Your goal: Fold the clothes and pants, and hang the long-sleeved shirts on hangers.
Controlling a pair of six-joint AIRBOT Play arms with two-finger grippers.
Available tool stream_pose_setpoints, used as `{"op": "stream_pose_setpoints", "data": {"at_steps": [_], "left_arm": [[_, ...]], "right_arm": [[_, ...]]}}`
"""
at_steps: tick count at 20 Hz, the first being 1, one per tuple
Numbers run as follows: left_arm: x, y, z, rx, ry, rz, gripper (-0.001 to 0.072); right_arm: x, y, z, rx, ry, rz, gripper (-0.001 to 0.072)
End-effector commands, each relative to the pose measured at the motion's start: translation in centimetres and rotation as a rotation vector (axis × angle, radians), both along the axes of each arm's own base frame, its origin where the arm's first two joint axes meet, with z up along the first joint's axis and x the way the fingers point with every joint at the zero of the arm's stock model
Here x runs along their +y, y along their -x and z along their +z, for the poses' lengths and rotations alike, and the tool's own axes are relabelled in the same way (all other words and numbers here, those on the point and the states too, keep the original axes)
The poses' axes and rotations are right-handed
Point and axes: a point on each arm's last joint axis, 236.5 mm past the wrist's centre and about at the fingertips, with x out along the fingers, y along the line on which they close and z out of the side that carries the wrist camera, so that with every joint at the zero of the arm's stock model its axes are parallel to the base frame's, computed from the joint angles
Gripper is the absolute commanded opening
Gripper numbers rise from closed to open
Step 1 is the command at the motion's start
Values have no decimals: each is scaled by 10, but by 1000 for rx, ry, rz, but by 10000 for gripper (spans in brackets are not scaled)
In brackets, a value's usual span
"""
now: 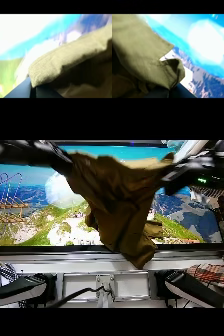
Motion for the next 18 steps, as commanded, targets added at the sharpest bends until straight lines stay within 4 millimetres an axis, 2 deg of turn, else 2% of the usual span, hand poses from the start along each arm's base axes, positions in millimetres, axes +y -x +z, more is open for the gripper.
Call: {"op": "stream_pose_setpoints", "data": {"at_steps": [1,3,4,6,7,8,11,12,13,15,18], "left_arm": [[19,5,-96,298,-177,14,22],[21,6,-124,362,-195,20,22],[24,6,-133,380,-195,35,59],[38,1,-144,406,-193,104,387],[53,-3,-147,415,-206,156,477],[68,-7,-148,425,-209,210,501],[123,-8,-151,488,-209,358,493],[144,-3,-152,519,-226,403,469],[166,3,-151,534,-222,453,408],[205,17,-148,544,-205,550,406],[277,38,-135,473,-179,780,406]], "right_arm": [[27,-56,-71,151,12,-68,28],[47,-75,-123,269,25,-65,28],[60,-78,-143,323,7,-46,28],[87,-87,-167,373,-52,-13,28],[95,-92,-171,368,-70,-6,28],[102,-97,-174,352,-81,-1,27],[114,-112,-169,288,-118,5,27],[116,-114,-167,276,-127,5,27],[116,-114,-167,278,-131,7,28],[119,-109,-168,292,-130,27,28],[119,-105,-169,295,-108,64,28]]}}
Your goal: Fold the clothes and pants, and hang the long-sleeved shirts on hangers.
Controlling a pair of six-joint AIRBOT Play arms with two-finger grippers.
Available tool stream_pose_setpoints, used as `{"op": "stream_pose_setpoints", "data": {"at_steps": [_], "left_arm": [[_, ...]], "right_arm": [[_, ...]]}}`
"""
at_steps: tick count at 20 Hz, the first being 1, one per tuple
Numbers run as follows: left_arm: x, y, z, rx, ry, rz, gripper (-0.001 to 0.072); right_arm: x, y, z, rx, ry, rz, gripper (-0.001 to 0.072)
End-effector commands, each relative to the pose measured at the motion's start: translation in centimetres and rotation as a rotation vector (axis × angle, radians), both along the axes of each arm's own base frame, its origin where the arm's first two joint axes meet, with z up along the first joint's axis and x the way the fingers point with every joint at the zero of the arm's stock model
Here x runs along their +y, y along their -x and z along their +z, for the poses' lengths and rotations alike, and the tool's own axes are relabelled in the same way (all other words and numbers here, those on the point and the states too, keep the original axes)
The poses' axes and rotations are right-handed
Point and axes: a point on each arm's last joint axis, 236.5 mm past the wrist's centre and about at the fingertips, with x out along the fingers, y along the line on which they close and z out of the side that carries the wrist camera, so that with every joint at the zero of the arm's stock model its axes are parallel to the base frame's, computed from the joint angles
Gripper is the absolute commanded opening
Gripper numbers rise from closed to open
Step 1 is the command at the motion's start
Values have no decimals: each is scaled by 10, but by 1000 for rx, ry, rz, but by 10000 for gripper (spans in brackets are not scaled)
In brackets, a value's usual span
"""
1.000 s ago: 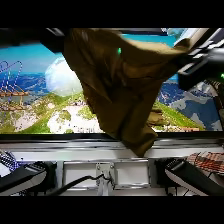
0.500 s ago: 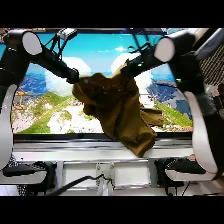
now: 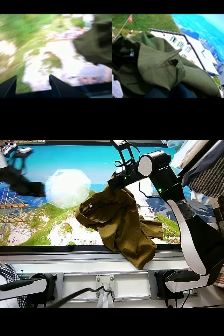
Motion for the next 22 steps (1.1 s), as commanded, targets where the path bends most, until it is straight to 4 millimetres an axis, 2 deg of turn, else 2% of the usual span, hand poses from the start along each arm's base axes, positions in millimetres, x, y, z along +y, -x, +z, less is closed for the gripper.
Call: {"op": "stream_pose_setpoints", "data": {"at_steps": [1,4,5,6,8,10,12,16,19,22], "left_arm": [[82,25,12,-90,-58,240,405],[139,36,15,-160,-94,362,406],[156,37,14,-167,-114,374,386],[174,39,11,-169,-154,363,330],[213,36,8,-203,-232,373,331],[241,28,4,-246,-263,414,332],[253,20,-12,-236,-274,397,332],[264,5,-52,-194,-264,373,332],[267,2,-78,-149,-252,357,333],[276,-6,-87,-165,-272,353,331]], "right_arm": [[5,2,0,-7,1,43,28],[7,3,0,-9,-3,56,28],[7,3,0,-10,-3,56,28],[6,3,0,-10,-3,56,28],[6,2,1,-19,3,66,28],[6,1,1,-28,10,75,28],[6,-1,2,-38,6,73,28],[7,-3,4,-50,2,71,28],[8,-5,5,-61,4,81,28],[7,-3,4,-55,6,83,28]]}}
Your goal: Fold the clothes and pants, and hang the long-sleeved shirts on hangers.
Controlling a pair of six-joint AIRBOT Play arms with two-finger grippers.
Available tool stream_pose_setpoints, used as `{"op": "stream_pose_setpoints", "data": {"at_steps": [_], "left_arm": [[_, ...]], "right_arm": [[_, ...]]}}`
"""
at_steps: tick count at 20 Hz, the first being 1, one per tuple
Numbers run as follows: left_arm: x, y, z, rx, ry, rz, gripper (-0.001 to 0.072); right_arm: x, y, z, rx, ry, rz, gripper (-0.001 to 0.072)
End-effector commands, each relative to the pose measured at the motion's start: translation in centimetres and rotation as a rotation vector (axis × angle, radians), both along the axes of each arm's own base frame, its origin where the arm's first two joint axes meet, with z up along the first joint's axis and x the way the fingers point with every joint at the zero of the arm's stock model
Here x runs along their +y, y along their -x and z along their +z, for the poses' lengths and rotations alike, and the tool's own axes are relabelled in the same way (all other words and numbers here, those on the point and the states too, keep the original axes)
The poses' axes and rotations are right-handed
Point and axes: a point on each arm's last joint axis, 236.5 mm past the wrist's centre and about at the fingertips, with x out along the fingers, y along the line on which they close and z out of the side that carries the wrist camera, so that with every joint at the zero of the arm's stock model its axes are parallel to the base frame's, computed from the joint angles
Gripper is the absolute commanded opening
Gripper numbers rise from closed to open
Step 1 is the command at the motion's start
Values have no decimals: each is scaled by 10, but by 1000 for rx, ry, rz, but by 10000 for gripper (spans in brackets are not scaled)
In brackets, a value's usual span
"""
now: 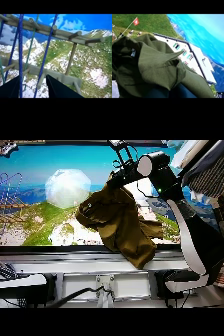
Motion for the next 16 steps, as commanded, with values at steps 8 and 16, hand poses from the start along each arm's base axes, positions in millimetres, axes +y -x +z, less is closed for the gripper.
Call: {"op": "stream_pose_setpoints", "data": {"at_steps": [8,16], "left_arm": [[33,-21,-23,-16,-113,-31,331],[44,-24,-53,29,-136,-51,229]], "right_arm": [[1,1,0,3,2,8,27],[0,1,0,1,3,7,27]]}}
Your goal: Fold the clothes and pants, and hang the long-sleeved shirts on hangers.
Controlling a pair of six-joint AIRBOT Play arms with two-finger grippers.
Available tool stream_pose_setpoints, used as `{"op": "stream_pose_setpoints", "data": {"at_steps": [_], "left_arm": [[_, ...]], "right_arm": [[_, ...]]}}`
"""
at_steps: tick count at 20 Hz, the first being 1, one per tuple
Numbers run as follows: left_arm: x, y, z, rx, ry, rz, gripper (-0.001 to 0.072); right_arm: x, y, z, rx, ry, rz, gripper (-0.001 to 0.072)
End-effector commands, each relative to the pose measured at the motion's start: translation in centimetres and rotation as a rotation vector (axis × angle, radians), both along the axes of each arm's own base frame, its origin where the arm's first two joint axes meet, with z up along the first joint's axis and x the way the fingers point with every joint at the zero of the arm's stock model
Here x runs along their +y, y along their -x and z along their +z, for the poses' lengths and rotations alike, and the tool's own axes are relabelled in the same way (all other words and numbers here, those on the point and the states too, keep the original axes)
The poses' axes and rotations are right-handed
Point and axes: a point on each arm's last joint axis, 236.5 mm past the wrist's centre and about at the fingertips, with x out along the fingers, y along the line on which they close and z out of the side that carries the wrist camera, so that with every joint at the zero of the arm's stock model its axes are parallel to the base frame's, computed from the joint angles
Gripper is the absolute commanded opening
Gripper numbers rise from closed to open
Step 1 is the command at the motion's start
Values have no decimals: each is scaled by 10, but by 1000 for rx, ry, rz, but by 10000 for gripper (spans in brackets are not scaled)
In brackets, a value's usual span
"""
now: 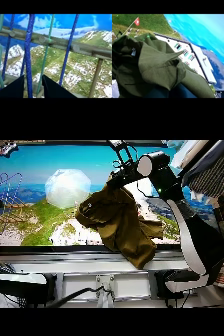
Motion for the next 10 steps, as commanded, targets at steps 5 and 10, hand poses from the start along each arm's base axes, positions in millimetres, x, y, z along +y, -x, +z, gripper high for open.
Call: {"op": "stream_pose_setpoints", "data": {"at_steps": [5,10], "left_arm": [[9,-5,-1,-12,-37,-13,130],[8,-5,-1,-3,-43,-31,72]], "right_arm": [[0,0,0,2,-1,-1,27],[1,0,0,1,-2,-1,28]]}}
